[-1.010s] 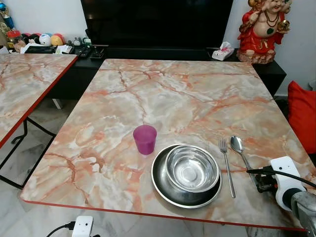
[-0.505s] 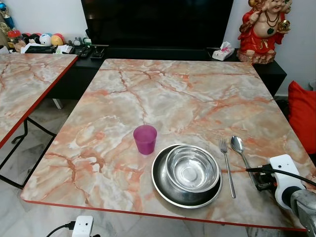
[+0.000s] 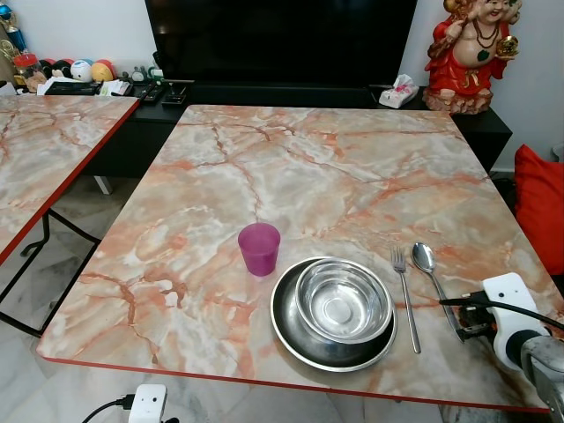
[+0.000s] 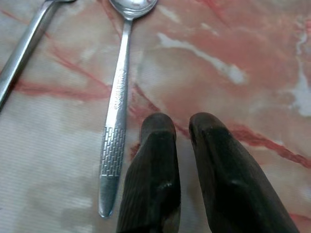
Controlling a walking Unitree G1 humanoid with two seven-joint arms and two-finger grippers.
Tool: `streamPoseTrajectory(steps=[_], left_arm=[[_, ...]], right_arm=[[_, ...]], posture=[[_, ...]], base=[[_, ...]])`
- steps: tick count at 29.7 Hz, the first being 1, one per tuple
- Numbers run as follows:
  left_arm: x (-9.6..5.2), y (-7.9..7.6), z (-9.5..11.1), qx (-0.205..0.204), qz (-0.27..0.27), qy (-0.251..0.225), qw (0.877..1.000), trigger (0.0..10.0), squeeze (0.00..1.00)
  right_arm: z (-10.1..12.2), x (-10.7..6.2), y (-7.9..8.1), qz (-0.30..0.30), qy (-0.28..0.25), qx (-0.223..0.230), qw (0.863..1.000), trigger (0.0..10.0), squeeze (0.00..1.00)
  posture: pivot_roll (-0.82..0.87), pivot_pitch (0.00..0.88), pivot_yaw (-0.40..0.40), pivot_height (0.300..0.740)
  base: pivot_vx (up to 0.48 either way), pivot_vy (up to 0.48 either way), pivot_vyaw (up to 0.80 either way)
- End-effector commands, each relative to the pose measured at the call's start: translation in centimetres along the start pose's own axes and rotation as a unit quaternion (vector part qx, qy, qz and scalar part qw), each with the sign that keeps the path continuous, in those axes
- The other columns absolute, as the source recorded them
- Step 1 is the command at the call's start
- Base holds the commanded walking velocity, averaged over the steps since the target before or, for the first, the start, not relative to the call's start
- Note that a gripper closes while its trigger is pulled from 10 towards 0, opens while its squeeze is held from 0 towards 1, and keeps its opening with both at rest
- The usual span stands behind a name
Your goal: Setting the table
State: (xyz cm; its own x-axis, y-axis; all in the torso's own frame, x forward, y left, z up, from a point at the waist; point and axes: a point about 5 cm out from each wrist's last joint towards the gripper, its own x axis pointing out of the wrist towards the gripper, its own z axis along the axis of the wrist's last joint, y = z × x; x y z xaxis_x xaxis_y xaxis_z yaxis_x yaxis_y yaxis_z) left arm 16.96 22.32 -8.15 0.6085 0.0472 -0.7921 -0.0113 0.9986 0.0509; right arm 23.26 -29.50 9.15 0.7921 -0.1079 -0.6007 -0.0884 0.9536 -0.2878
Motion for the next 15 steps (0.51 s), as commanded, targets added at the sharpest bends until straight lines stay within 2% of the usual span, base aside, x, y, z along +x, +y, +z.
streamPoseTrajectory(steps=[1,15], left_arm=[[-0.01,0.08,-0.03,0.0,0.003,0.002,1.0,10.0,0.0],[0.01,0.17,0.11,0.001,0.003,0.0,1.0,10.0,0.0]], right_arm=[[0.24,-0.1,-0.59,-0.013,0.0,0.001,1.0,10.0,0.0],[-0.05,-0.04,0.0,0.004,0.012,-0.012,1.0,10.0,0.0]], posture=[[0.01,0.003,0.014,0.74],[0.02,0.005,0.014,0.74]], base=[[0.0,0.0,0.0],[0.0,0.0,0.0]])
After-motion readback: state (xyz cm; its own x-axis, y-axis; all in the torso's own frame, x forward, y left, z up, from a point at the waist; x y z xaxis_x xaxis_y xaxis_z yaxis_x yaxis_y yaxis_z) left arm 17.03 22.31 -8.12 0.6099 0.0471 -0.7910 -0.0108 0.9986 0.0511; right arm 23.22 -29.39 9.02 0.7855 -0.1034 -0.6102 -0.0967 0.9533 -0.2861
